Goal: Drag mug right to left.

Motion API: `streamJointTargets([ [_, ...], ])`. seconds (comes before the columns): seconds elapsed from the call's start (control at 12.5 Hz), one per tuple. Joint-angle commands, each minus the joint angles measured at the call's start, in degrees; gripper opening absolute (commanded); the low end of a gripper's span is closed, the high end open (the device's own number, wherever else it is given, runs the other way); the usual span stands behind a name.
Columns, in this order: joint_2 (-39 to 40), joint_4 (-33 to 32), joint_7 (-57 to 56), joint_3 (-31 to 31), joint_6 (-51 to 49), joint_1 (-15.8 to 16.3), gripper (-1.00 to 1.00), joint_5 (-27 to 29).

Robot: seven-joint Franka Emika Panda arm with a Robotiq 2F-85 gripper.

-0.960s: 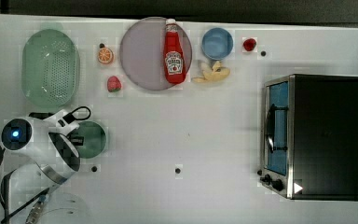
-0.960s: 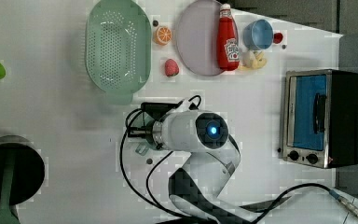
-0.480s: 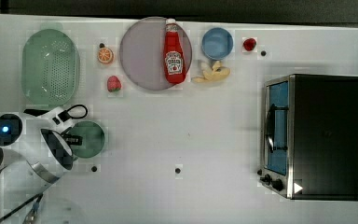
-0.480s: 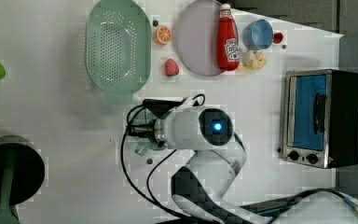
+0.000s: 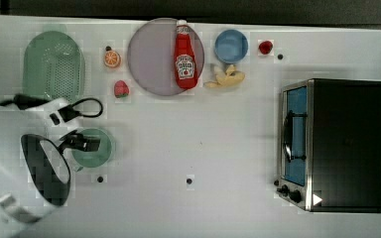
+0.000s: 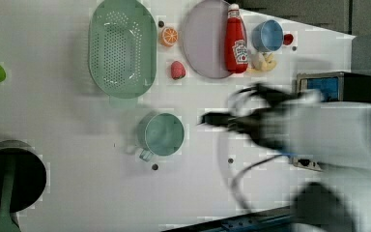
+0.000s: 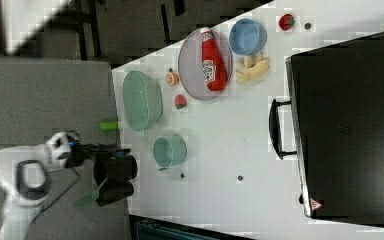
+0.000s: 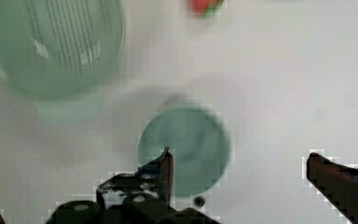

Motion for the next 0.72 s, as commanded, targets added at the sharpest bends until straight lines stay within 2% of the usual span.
streamJointTargets([
  [0.08, -7.1, 1.8, 3.3, -9.1, -6.5, -6.7, 1.00, 0.2],
  [0.48, -12.5, 2.5, 3.2, -22.6, -13.8, -8.3, 1.00, 0.2],
  [0.72, -12.2, 2.4, 3.2, -25.8, -13.7, -8.3, 1.00, -0.1],
])
